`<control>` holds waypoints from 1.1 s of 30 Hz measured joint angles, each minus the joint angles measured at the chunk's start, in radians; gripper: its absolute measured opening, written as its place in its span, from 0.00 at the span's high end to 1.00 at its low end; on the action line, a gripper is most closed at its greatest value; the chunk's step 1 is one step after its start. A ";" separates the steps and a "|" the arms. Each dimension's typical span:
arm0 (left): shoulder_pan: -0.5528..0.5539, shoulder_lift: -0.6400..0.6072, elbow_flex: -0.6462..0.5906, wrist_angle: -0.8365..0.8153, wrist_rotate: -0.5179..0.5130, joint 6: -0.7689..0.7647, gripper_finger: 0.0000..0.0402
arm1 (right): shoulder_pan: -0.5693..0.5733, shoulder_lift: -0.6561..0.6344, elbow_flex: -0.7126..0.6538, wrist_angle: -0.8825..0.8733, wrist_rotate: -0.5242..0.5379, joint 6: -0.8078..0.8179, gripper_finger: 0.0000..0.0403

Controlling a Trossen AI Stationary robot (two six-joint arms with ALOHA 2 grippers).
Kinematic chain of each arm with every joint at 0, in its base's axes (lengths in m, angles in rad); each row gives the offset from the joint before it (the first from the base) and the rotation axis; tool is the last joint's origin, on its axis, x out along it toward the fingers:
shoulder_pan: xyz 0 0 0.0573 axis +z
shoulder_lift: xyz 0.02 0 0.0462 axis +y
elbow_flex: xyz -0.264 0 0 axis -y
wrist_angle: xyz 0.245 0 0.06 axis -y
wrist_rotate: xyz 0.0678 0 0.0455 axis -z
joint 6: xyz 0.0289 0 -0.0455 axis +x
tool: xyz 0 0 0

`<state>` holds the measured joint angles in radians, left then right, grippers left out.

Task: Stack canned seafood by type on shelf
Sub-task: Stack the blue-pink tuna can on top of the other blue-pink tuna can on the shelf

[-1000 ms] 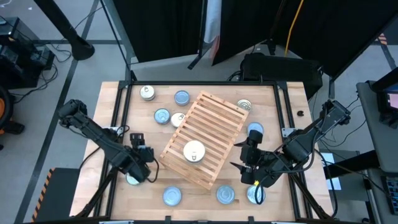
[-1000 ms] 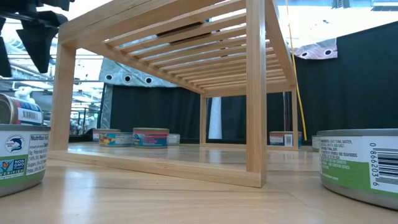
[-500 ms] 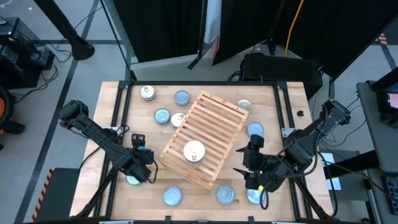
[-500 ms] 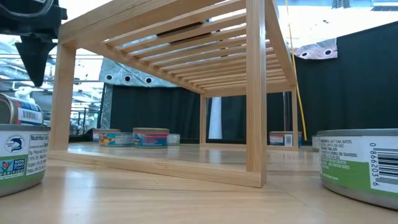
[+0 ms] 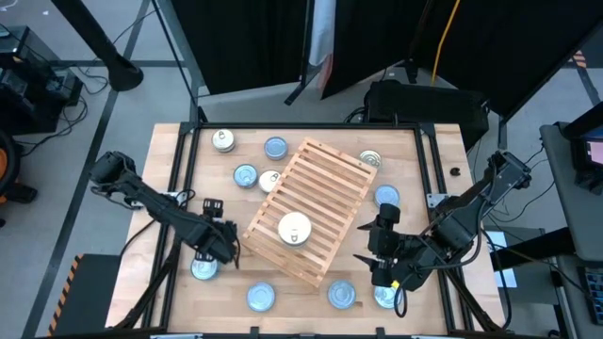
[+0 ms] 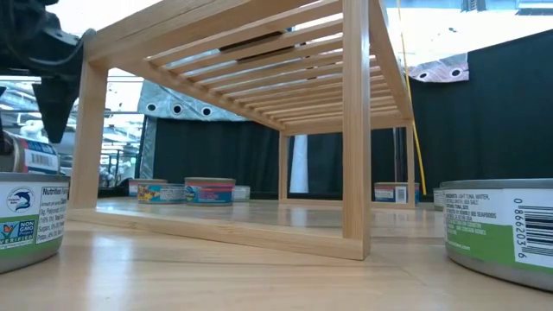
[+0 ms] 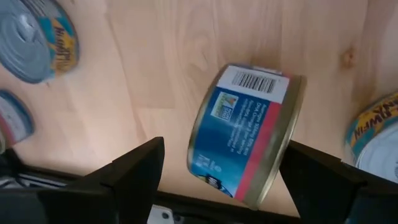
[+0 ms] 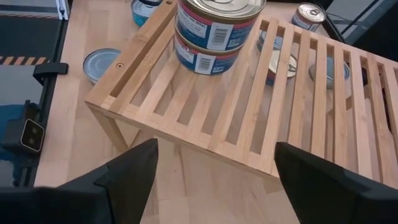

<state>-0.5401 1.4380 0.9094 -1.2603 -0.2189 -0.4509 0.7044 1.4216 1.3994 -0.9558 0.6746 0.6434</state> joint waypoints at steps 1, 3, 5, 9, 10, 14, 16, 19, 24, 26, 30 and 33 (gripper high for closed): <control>0.008 0.000 -0.001 -0.001 0.012 0.012 0.22 | 0.000 0.000 0.000 0.000 0.000 0.000 0.22; 0.022 0.000 -0.002 0.005 0.017 0.035 0.22 | 0.000 0.000 0.000 0.000 0.001 -0.001 0.22; 0.034 0.000 -0.002 0.022 0.019 0.051 0.22 | 0.000 0.000 0.000 0.000 0.000 0.000 0.22; 0.037 0.000 -0.002 0.052 0.017 0.096 0.22 | 0.000 0.000 0.000 0.000 0.001 0.000 0.22; 0.037 0.000 -0.002 0.058 0.020 0.107 0.22 | 0.000 0.000 0.000 0.000 0.001 0.000 0.22; 0.037 0.000 -0.002 0.067 0.066 0.119 0.22 | 0.000 0.000 0.000 0.000 0.001 0.000 0.22; 0.037 0.000 -0.002 0.068 0.074 0.117 0.22 | 0.000 0.000 0.000 0.000 0.001 0.000 0.22; 0.036 0.000 -0.002 0.068 0.074 0.116 0.22 | 0.000 0.000 0.000 0.000 0.001 0.000 0.22; 0.034 0.000 -0.006 0.078 0.070 0.090 0.23 | 0.000 0.000 0.000 0.000 0.001 0.003 0.22; 0.034 0.000 -0.024 0.085 0.069 0.090 0.25 | 0.001 0.000 0.000 0.000 0.001 0.003 0.22; 0.034 0.000 -0.071 0.097 0.070 0.082 0.30 | 0.005 0.000 0.000 0.000 0.001 0.004 0.22; 0.034 0.000 -0.087 0.093 0.069 0.064 0.34 | 0.005 0.000 0.000 0.000 0.001 0.008 0.22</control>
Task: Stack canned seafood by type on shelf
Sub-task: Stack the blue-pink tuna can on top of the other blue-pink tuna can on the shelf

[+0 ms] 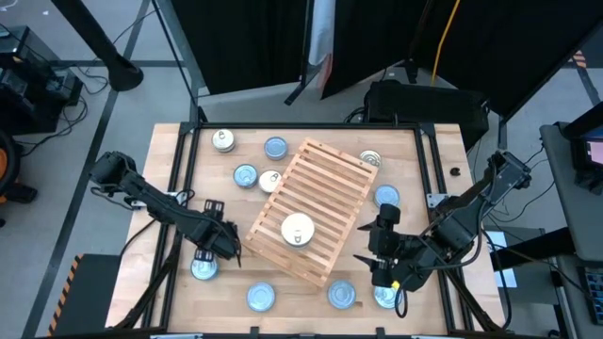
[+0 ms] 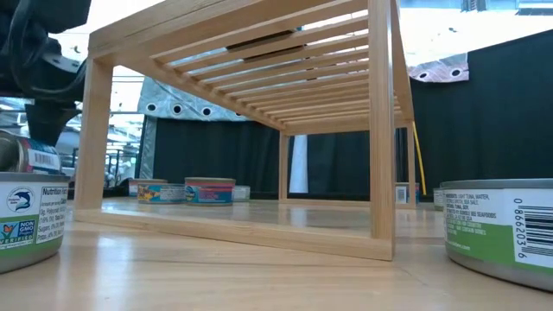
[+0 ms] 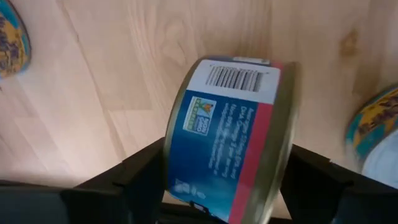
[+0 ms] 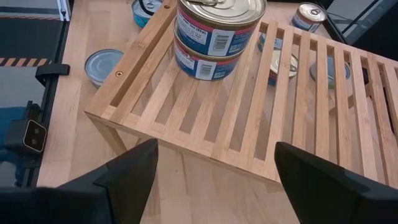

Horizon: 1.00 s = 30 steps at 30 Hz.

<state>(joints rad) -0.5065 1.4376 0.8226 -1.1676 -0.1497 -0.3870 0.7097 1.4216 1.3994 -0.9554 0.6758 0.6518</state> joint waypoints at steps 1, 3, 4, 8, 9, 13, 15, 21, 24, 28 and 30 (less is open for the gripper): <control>-0.002 0.000 -0.001 -0.001 0.000 -0.002 0.36 | 0.000 0.000 0.000 0.000 0.000 0.000 0.22; -0.012 -0.001 0.001 -0.002 0.000 -0.021 0.41 | 0.000 0.000 0.000 0.000 0.000 0.000 0.22; -0.019 -0.001 0.004 -0.006 0.002 -0.025 0.43 | 0.000 0.000 0.000 0.000 0.000 0.000 0.22; -0.051 0.001 0.033 -0.084 -0.006 -0.079 0.53 | 0.000 0.000 0.000 0.000 0.001 -0.002 0.22; -0.058 0.000 0.047 -0.115 -0.022 -0.102 0.53 | 0.000 0.000 0.000 0.000 0.002 -0.002 0.22; -0.090 0.000 0.127 -0.256 -0.059 -0.198 0.53 | 0.000 0.000 0.000 0.000 0.008 -0.008 0.22; -0.113 0.000 0.186 -0.314 -0.066 -0.230 0.53 | -0.001 0.000 0.000 0.000 0.010 -0.010 0.22; -0.167 0.000 0.457 -0.397 -0.067 -0.236 0.53 | -0.001 0.000 0.000 0.043 0.010 -0.047 0.22; -0.172 0.000 0.618 -0.393 -0.069 -0.208 0.53 | -0.001 0.000 0.000 0.133 0.010 -0.132 0.22; -0.165 -0.001 0.807 -0.328 -0.143 -0.077 0.53 | -0.001 0.000 0.000 0.269 0.010 -0.277 0.22; -0.154 -0.001 0.884 -0.263 -0.175 0.014 0.53 | -0.001 0.000 0.000 0.314 0.010 -0.337 0.22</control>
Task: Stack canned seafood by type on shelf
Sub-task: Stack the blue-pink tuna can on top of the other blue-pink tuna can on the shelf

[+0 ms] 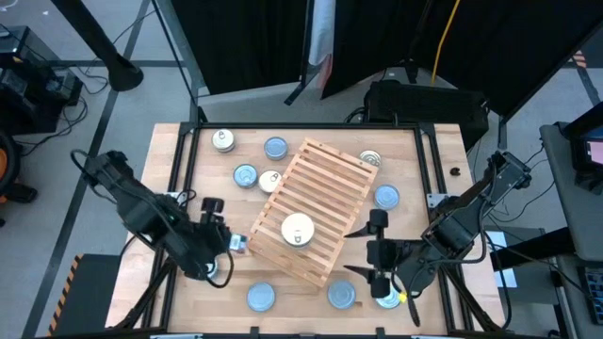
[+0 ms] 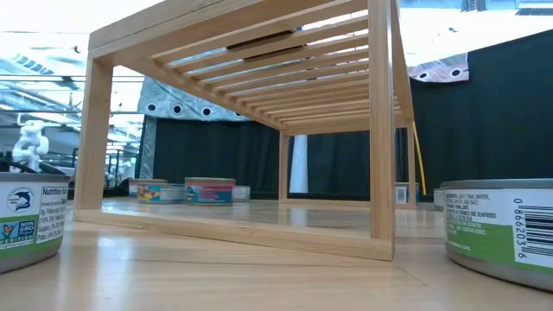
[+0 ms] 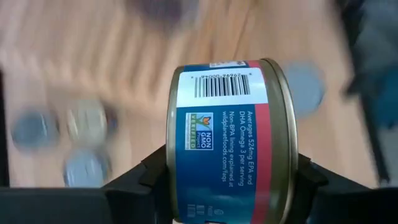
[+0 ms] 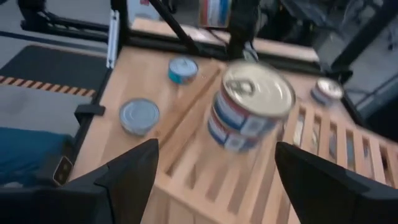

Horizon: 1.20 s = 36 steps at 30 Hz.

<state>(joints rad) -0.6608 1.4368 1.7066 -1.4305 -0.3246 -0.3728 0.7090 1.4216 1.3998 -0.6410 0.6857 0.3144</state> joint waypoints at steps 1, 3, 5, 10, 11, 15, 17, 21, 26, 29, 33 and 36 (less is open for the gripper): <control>0.009 0.000 0.032 0.041 -0.009 0.049 0.53 | 0.000 0.000 0.000 0.014 0.000 -0.022 0.22; 0.030 0.000 0.086 0.115 -0.014 0.136 0.53 | 0.000 0.000 0.000 0.025 0.000 -0.049 0.22; 0.054 0.000 0.123 0.205 0.001 0.218 0.53 | 0.000 0.000 0.000 0.029 0.000 -0.061 0.22; 0.148 0.000 0.168 0.364 0.198 0.354 0.53 | 0.000 0.000 0.000 0.029 0.001 -0.084 0.22; 0.174 0.000 0.168 0.387 0.249 0.357 0.53 | 0.000 0.000 0.000 0.032 0.005 -0.092 0.22; 0.288 0.006 0.169 0.397 0.468 0.346 0.53 | -0.001 0.000 0.000 0.032 0.048 -0.092 0.22; 0.343 0.017 0.169 0.389 0.541 0.332 0.53 | -0.001 0.000 0.000 0.031 0.075 -0.064 0.22; 0.440 0.044 0.167 0.400 0.671 0.327 0.53 | -0.007 0.000 0.000 0.027 0.092 -0.038 0.22; 0.540 0.099 0.169 0.410 0.801 0.331 0.53 | -0.008 0.000 0.000 0.010 0.088 -0.038 0.22; 0.580 0.149 0.168 0.412 0.879 0.343 0.53 | -0.008 0.000 0.000 -0.012 0.066 -0.043 0.22; 0.616 0.224 0.168 0.411 0.962 0.361 0.53 | -0.008 0.000 0.000 -0.052 0.065 -0.037 0.22; 0.639 0.274 0.167 0.397 1.031 0.366 0.53 | -0.007 0.000 0.000 -0.084 0.064 -0.012 0.22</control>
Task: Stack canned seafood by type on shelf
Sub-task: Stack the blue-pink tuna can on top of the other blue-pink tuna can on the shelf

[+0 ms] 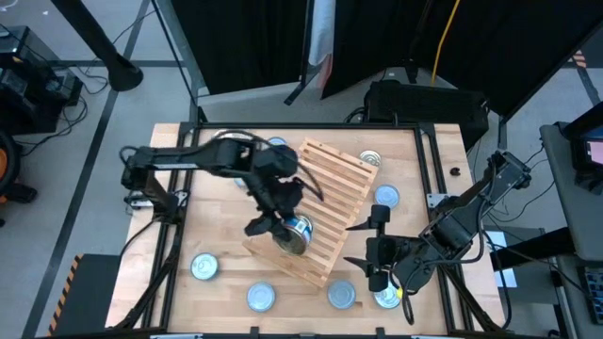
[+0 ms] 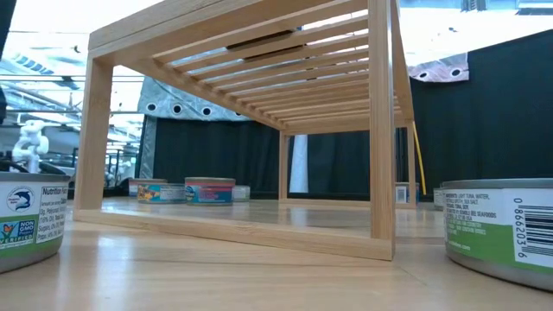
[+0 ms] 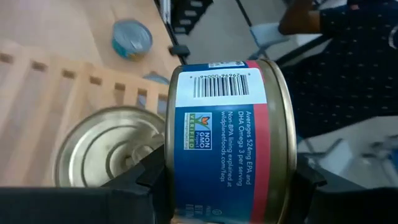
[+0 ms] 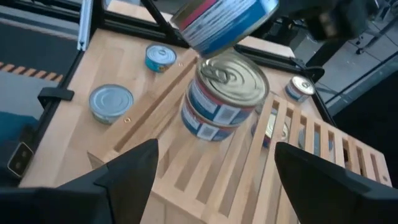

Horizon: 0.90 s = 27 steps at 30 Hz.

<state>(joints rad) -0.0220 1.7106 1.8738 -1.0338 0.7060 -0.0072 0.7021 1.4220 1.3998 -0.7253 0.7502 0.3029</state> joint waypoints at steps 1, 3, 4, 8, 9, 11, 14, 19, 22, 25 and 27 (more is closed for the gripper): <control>0.008 0.012 0.000 -0.005 0.021 0.008 0.53 | 0.000 0.000 0.000 -0.011 0.000 0.008 0.22; 0.022 0.029 0.000 -0.002 0.050 0.022 0.53 | 0.000 0.000 0.000 -0.033 0.000 0.024 0.22; 0.031 0.036 0.000 0.000 0.053 0.026 0.53 | 0.000 0.000 0.000 -0.041 0.000 0.028 0.22; 0.063 0.052 0.000 0.005 0.063 0.042 0.52 | 0.000 0.000 0.000 -0.059 0.000 0.046 0.22; 0.070 0.052 0.000 0.004 0.062 0.042 0.51 | 0.000 0.000 0.000 -0.062 0.000 0.051 0.22; 0.080 0.051 0.000 0.007 0.057 0.040 0.46 | 0.000 0.000 0.000 -0.063 0.000 0.052 0.22; 0.092 0.051 0.000 0.007 0.046 0.010 0.40 | 0.000 0.000 0.000 -0.063 0.000 0.053 0.22; 0.102 0.051 0.000 0.009 -0.014 -0.037 0.35 | 0.000 0.000 0.000 -0.063 0.000 0.056 0.22; 0.102 0.049 0.002 0.014 -0.060 -0.027 0.32 | 0.000 0.000 0.000 -0.063 0.000 0.068 0.22; 0.101 0.047 0.002 0.018 -0.087 -0.014 0.30 | 0.000 0.000 0.000 -0.065 0.000 0.075 0.22; 0.100 0.041 0.002 0.016 -0.116 -0.014 0.28 | 0.000 0.000 0.000 -0.065 0.000 0.076 0.22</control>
<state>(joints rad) 0.0776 1.7513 1.8756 -1.0177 0.5905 -0.0216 0.7021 1.4220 1.3998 -0.7902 0.7498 0.3784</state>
